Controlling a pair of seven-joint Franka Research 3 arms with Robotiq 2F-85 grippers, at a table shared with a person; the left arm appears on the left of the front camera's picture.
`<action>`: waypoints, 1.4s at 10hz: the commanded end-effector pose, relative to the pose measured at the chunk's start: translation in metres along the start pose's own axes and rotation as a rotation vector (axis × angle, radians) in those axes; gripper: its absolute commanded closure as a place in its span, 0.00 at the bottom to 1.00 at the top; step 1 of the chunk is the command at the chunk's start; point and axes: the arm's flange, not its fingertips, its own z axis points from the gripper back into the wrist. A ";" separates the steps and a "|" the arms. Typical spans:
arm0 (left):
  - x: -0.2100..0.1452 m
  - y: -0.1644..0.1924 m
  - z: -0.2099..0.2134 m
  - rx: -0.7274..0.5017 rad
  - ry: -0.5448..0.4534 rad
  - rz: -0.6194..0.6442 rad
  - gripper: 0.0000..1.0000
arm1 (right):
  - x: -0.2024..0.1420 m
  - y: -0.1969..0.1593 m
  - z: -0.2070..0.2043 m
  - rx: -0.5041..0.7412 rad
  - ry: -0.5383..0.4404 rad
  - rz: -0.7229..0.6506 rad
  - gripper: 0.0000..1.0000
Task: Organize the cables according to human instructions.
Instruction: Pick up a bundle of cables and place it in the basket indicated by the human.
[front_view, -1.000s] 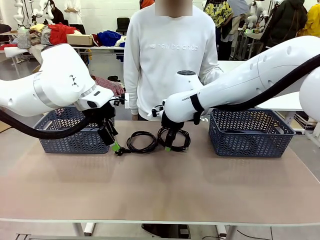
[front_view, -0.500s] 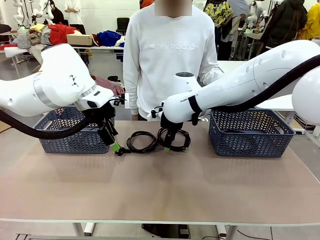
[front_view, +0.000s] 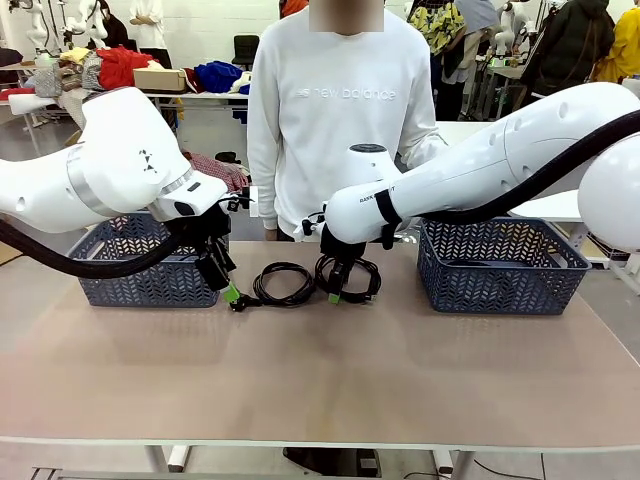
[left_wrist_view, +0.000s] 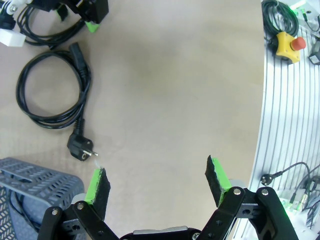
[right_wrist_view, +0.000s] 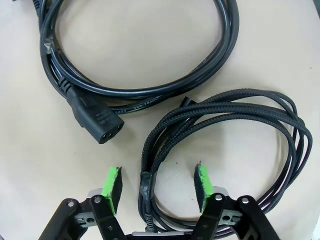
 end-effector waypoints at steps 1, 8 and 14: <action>-0.001 0.000 0.001 0.004 0.001 0.004 0.00 | 0.007 -0.001 0.003 0.005 0.007 -0.029 0.60; -0.001 0.000 0.001 0.004 0.001 0.004 0.00 | 0.007 -0.001 0.007 0.022 -0.010 -0.057 1.00; -0.001 0.000 0.001 0.004 0.001 0.004 0.00 | 0.001 0.005 0.044 -0.062 0.007 -0.181 1.00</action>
